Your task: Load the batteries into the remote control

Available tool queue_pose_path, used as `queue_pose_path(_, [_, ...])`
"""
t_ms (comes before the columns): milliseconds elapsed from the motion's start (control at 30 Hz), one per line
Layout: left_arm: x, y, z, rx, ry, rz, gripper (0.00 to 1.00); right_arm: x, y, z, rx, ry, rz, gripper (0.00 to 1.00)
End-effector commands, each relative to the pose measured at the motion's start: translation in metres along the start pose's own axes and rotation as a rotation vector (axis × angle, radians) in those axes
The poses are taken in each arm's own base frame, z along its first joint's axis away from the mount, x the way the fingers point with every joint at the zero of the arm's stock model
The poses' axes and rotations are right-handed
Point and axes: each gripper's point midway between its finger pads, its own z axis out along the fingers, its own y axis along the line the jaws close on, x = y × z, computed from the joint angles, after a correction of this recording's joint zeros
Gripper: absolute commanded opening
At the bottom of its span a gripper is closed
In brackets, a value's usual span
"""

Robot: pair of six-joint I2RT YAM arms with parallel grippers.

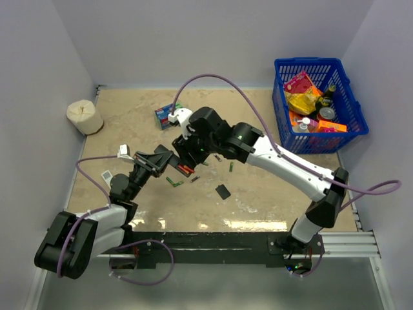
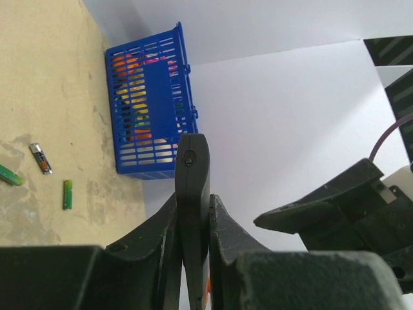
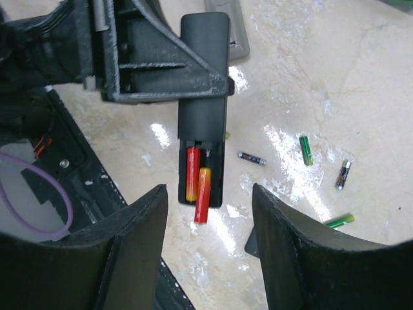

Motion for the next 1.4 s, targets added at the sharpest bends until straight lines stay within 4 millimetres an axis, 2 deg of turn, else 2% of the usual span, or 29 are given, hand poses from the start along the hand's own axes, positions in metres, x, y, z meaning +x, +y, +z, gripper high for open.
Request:
queue_pose_path(0, [-0.001,-0.024,-0.002,0.090,-0.007,-0.070,0.00,-0.014,-0.001,-0.037,-0.077,-0.110,-0.073,0.57])
queue_pose_path(33, [-0.001,-0.025,-0.002,0.093,-0.005,-0.075,0.00,-0.007,-0.003,-0.041,-0.094,-0.118,-0.070,0.57])
queue_pose_path(67, [-0.001,-0.028,-0.001,0.102,-0.004,-0.080,0.00,-0.005,-0.013,-0.043,-0.094,-0.125,-0.055,0.56])
queue_pose_path(133, [0.000,-0.031,0.000,0.111,0.004,-0.080,0.00,0.002,-0.010,-0.045,-0.168,-0.152,-0.049,0.56])
queue_pose_path(167, [0.001,-0.034,0.001,0.116,0.012,-0.084,0.00,-0.001,-0.017,-0.057,-0.172,-0.195,-0.073,0.56])
queue_pose_path(267, [0.003,-0.038,0.003,0.122,0.035,-0.084,0.00,0.003,-0.018,-0.064,-0.235,-0.256,-0.091,0.56])
queue_pose_path(467, [0.006,-0.046,0.004,0.141,0.057,-0.098,0.00,0.016,-0.001,-0.055,-0.370,-0.280,-0.079,0.56])
queue_pose_path(500, [0.006,-0.047,0.004,0.143,0.059,-0.104,0.00,0.011,0.000,-0.056,-0.380,-0.310,-0.088,0.57])
queue_pose_path(600, [0.007,-0.051,0.003,0.154,0.066,-0.127,0.00,0.015,0.009,-0.050,-0.438,-0.312,-0.049,0.61])
queue_pose_path(1367, [0.013,-0.071,0.000,0.208,0.091,-0.122,0.00,0.020,0.010,-0.025,-0.478,-0.296,-0.014,0.61])
